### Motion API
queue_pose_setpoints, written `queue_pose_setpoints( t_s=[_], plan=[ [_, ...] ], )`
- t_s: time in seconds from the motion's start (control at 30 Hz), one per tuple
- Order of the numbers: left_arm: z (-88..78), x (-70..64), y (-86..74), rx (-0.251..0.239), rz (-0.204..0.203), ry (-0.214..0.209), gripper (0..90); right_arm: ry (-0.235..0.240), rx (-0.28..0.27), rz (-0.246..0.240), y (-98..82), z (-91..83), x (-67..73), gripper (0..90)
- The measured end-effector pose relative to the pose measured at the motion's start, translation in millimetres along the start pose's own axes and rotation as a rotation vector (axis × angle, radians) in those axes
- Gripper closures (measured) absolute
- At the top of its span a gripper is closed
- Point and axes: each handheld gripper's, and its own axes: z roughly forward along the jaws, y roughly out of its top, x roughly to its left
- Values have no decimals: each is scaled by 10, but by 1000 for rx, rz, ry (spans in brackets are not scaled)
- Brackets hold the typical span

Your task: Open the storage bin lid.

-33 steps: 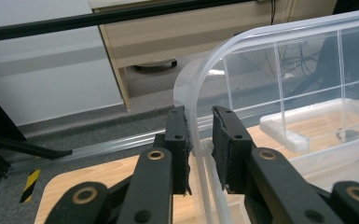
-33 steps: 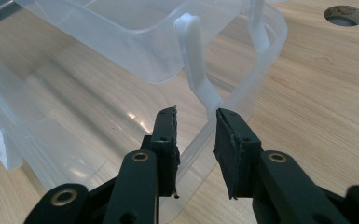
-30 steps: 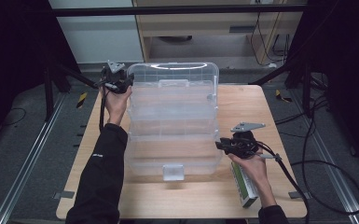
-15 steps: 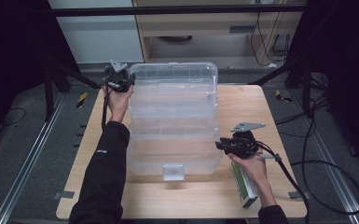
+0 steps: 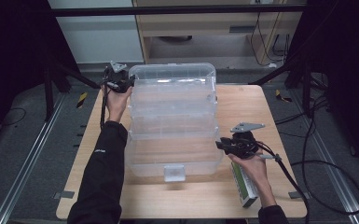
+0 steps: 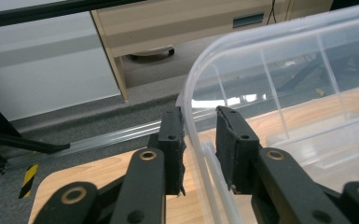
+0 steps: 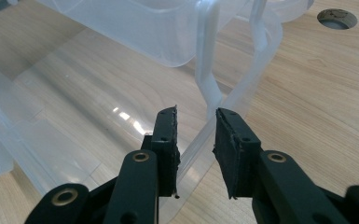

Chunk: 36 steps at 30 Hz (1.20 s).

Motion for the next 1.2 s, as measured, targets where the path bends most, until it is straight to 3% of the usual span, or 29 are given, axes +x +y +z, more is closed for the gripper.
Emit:
queue_pose_setpoints(
  t_s=[0.07,0.17,0.23,0.43,0.57,0.97,1.2],
  plan=[
    [-1,8,-2,1,10,-2,729,-1,1,3,-1,-1,2,698],
    [-29,41,-5,-4,5,3,630,2,8,22,0,-3,0,696],
    [-69,60,6,-8,-4,-9,615,16,16,42,0,-3,-14,689],
    [-312,100,50,-41,-18,-24,579,6,13,34,-4,-4,1,689],
    [-499,122,32,-31,-14,-21,537,3,12,36,-4,-3,4,689],
    [-1043,164,-299,5,-36,-38,491,-11,7,21,-5,-1,21,689],
    [-1383,144,-479,-16,-37,-54,460,-9,7,21,-4,-1,16,688]
  ],
)
